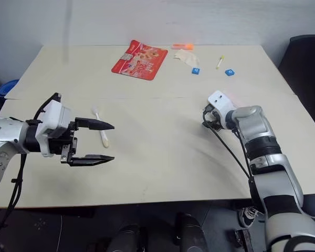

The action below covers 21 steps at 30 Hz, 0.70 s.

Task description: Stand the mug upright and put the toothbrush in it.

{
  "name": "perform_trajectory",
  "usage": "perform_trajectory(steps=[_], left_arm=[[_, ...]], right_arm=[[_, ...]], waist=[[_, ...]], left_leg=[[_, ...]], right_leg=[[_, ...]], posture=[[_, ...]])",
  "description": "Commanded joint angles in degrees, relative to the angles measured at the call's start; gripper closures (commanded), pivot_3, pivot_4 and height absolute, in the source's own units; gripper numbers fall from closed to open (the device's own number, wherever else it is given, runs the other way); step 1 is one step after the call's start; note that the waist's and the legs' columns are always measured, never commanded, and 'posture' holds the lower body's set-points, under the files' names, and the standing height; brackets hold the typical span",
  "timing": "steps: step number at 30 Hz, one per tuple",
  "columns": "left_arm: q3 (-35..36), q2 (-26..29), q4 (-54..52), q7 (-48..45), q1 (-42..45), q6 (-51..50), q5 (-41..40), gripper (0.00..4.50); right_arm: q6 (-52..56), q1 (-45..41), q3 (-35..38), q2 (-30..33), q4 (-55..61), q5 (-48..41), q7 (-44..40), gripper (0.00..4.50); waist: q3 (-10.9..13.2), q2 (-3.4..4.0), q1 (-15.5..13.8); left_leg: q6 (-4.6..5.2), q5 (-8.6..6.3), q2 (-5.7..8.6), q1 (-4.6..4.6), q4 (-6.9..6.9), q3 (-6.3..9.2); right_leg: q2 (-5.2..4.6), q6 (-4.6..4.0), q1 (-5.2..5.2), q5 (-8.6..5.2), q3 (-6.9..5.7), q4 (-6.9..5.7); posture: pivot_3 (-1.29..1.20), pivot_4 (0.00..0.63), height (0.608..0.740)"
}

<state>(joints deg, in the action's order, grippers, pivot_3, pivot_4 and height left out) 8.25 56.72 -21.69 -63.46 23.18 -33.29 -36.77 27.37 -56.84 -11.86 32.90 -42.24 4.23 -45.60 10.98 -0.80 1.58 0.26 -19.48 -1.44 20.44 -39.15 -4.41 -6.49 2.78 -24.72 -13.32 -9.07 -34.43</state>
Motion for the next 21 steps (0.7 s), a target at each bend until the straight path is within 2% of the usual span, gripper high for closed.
perform_trajectory(steps=[1,5,9,12,15,17,21], left_arm=[[1.7,0.2,-0.8,0.4,1.2,0.1,-0.5,0.0],[1.7,0.3,-0.7,0.5,1.6,0.0,-0.6,0.0],[1.7,0.4,-0.5,0.5,2.3,-0.2,-0.6,0.0],[1.6,0.5,-0.2,0.4,2.8,-0.2,-0.5,0.0],[2.2,0.6,0.2,0.6,2.7,-0.7,-0.6,0.0],[3.7,0.9,0.4,1.0,1.5,-1.4,-0.9,0.0],[9.7,1.4,0.2,2.6,-2.6,-3.6,-2.2,0.0]], right_arm=[[-0.6,-0.7,0.8,0.0,-1.7,0.7,0.5,2.69],[-1.1,-1.2,0.5,-0.2,-3.4,1.2,0.6,4.07],[-2.0,-1.5,0.5,-0.2,-5.2,1.9,0.6,4.07],[-2.8,-1.4,0.8,-0.3,-5.5,1.8,0.5,4.49],[-3.8,-1.1,1.7,-0.6,-3.9,0.8,-0.1,4.5],[-4.3,0.0,4.7,-2.1,2.5,-4.2,-3.7,4.5],[6.9,3.1,10.9,-8.2,22.8,-18.4,-9.0,4.5]], waist=[[0.0,0.0,0.0],[0.0,0.0,0.0],[0.0,0.04,-0.1],[0.0,0.04,-0.1],[0.0,0.04,0.0],[0.0,0.04,-0.1],[0.1,0.14,0.8]], left_leg=[[0.0,0.0,0.0,0.0,0.0,0.0],[0.01,-0.01,0.01,0.0,0.0,-0.01],[0.01,-0.01,-0.01,0.0,0.0,0.0],[0.02,-0.01,0.0,0.01,0.0,-0.02],[0.02,-0.01,-0.01,0.0,0.0,-0.01],[0.02,-0.01,-0.03,0.01,0.0,-0.01],[-0.19,-0.14,-0.33,-0.04,0.04,-0.19]], right_leg=[[0.0,0.0,0.0,0.0,0.0,0.0],[-0.01,0.0,0.0,0.0,0.01,0.0],[0.0,0.0,0.0,0.0,0.0,0.01],[0.0,0.0,0.0,0.0,0.01,0.01],[0.0,0.0,0.0,0.0,0.01,0.01],[0.0,0.0,-0.01,0.0,0.01,0.01],[0.06,-0.07,-0.14,-0.02,0.11,-0.01]], posture=[[0.0,0.15,0.74],[0.0,0.15,0.74],[0.0,0.15,0.74],[0.0,0.15,0.74],[0.0,0.15,0.74],[0.0,0.15,0.74],[0.0,0.15,0.74]])
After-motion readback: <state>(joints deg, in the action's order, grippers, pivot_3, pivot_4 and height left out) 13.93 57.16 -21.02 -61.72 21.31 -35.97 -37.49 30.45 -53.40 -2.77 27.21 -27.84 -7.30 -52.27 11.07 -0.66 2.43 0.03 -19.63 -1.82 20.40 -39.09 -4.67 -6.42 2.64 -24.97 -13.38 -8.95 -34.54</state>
